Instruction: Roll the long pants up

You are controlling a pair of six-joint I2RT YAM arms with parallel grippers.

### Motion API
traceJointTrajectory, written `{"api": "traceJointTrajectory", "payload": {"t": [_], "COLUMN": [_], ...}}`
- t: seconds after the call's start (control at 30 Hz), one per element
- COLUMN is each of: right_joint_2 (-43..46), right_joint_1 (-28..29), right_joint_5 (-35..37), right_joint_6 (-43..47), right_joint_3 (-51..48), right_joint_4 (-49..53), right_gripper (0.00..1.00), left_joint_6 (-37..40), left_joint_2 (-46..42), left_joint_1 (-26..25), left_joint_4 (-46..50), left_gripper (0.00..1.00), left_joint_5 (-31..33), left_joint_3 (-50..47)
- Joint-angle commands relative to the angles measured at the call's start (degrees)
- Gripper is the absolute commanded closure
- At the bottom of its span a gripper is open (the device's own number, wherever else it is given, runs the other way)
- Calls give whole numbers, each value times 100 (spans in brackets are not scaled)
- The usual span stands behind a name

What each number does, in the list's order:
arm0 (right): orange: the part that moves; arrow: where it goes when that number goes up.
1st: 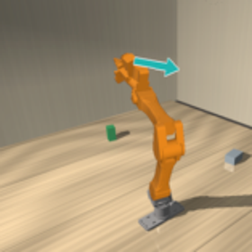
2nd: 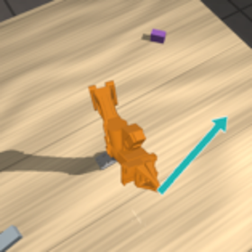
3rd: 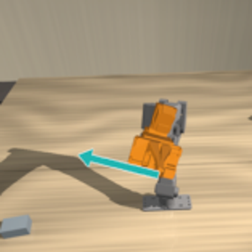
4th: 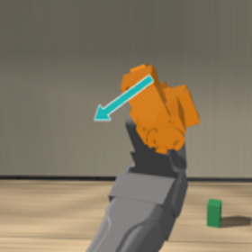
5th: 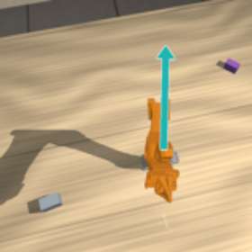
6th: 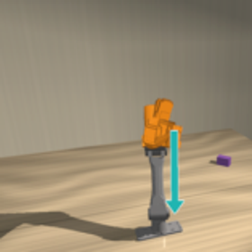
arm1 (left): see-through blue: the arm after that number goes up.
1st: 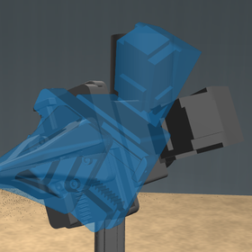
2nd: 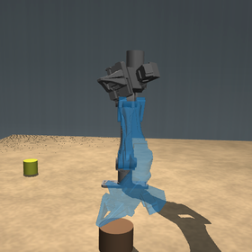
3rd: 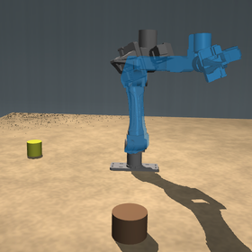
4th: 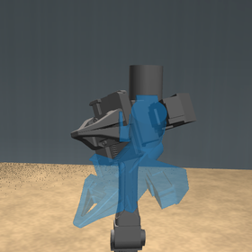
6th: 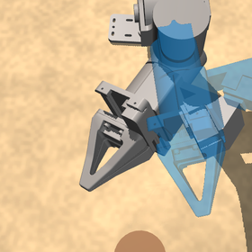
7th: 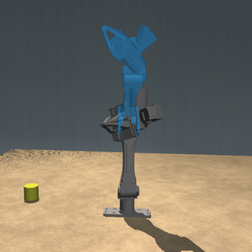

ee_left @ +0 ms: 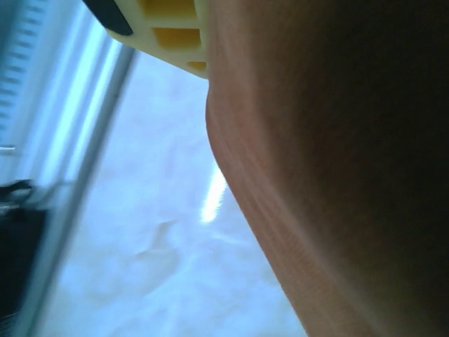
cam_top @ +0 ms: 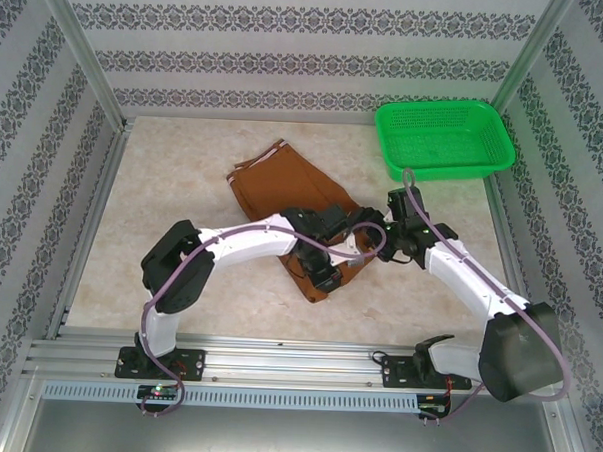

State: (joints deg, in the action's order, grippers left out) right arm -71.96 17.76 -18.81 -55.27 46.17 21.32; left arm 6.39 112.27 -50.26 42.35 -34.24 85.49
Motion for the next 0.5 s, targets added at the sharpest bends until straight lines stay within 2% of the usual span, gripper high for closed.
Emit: {"api": "traceJointTrajectory", "payload": {"t": [0.0,0.1,0.2,0.23,0.3,0.47], "right_joint_2": [290,666,872,890,898,556], "right_joint_1": [-20,-118,-166,-175,-155,-156], "right_joint_5": [178,323,189,111,41,-228], "right_joint_6": [218,262,213,176,175,113], "right_joint_3": [-14,-91,-182,-220,-285,-610], "right_joint_4": [441,693,764,787,810,453], "right_gripper": [19,19,20,20,20,19], "left_joint_6": [-133,-110,-76,37,-11,131], "left_joint_2": [204,514,943,1098,1313,1761], "left_joint_1": [421,689,878,916,962,1181], "left_joint_4": [178,293,355,456,437,534], "left_gripper": [99,99,98,96,96,95], "left_joint_5": [-1748,-1867,-2302,-2574,-2629,-3301], "left_joint_3": [49,162,338,416,549,883]}}
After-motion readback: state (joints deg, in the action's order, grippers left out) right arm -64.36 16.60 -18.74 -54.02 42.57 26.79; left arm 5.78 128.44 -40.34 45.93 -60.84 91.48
